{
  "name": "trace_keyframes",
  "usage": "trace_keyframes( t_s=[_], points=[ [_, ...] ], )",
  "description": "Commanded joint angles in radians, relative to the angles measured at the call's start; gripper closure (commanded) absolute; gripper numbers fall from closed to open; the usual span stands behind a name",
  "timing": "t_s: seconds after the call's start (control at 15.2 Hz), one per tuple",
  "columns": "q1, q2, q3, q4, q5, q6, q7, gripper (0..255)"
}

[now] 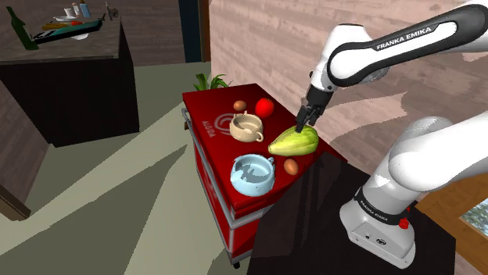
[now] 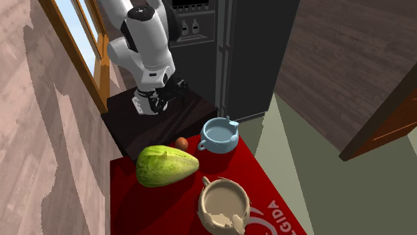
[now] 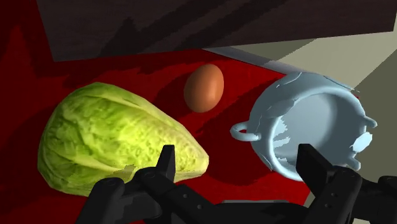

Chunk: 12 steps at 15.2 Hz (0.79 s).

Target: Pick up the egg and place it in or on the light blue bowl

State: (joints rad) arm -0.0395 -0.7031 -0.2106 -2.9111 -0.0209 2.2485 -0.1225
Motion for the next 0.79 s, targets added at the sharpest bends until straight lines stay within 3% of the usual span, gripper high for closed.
trace_keyframes(
  t_s=[0.0,0.26,0.46,0.59,0.66,0.73],
  points=[
    [0.008,0.059,-0.025,-0.042,0.008,0.104,-0.027,0],
    [0.054,0.230,-0.100,-0.087,0.052,0.319,-0.111,0],
    [0.153,0.392,-0.192,-0.096,0.158,0.487,-0.224,0],
    [0.300,0.512,-0.302,-0.084,0.335,0.589,-0.373,0],
    [0.421,0.578,-0.384,-0.066,0.499,0.627,-0.501,0],
    [0.554,0.657,-0.459,-0.034,0.743,0.639,-0.690,0]
  ],
)
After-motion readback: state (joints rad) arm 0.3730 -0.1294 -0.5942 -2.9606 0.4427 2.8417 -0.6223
